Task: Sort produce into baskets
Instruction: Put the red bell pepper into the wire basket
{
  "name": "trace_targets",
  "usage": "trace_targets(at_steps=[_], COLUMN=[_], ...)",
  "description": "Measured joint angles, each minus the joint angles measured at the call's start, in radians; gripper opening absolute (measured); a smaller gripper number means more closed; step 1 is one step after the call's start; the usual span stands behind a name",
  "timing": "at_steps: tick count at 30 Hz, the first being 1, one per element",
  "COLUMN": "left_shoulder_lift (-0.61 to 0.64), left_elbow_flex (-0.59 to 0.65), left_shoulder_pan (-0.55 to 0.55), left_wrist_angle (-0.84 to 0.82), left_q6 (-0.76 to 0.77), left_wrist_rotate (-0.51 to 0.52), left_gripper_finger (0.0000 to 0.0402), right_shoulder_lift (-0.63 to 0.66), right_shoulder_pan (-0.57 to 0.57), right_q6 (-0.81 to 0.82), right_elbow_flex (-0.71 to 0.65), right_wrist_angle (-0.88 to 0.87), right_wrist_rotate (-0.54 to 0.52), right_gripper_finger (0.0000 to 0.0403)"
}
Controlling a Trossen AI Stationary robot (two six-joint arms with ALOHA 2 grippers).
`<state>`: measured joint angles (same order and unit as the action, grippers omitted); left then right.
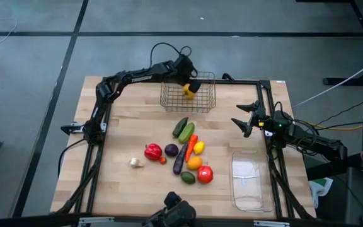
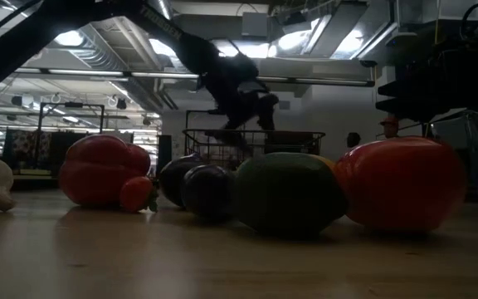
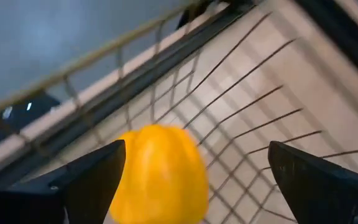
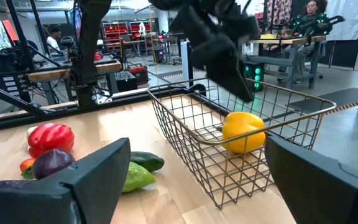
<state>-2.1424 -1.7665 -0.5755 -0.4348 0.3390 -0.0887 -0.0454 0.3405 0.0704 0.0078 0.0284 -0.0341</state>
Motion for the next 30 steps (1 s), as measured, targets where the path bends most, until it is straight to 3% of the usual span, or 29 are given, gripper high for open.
trace_targets(at_steps=[11, 19, 30], left_shoulder_lift=[0.156, 0.31, 0.431], left_elbow_flex=[-0.023, -0.024, -0.024], left_shoulder_pan=[0.059, 0.186, 0.369], left_wrist_angle=[-0.052, -0.254, -0.638], left_q6=[-0.069, -0.189, -0.105], left_wrist_rotate=[-0.068, -0.067, 0.063], left_gripper_finger=[0.039, 0.0391, 0.0391], right_shoulder_lift=[0.0, 0.0, 0.0], right_shoulder_pan=[0.0, 0.0, 0.0], right_q6=[0.0, 0.0, 0.0], right_elbow_flex=[0.0, 0.0, 0.0], right_wrist_angle=[0.0, 0.0, 0.0], right_wrist_rotate=[0.0, 0.0, 0.0], right_gripper_finger=[0.037, 0.037, 0.037])
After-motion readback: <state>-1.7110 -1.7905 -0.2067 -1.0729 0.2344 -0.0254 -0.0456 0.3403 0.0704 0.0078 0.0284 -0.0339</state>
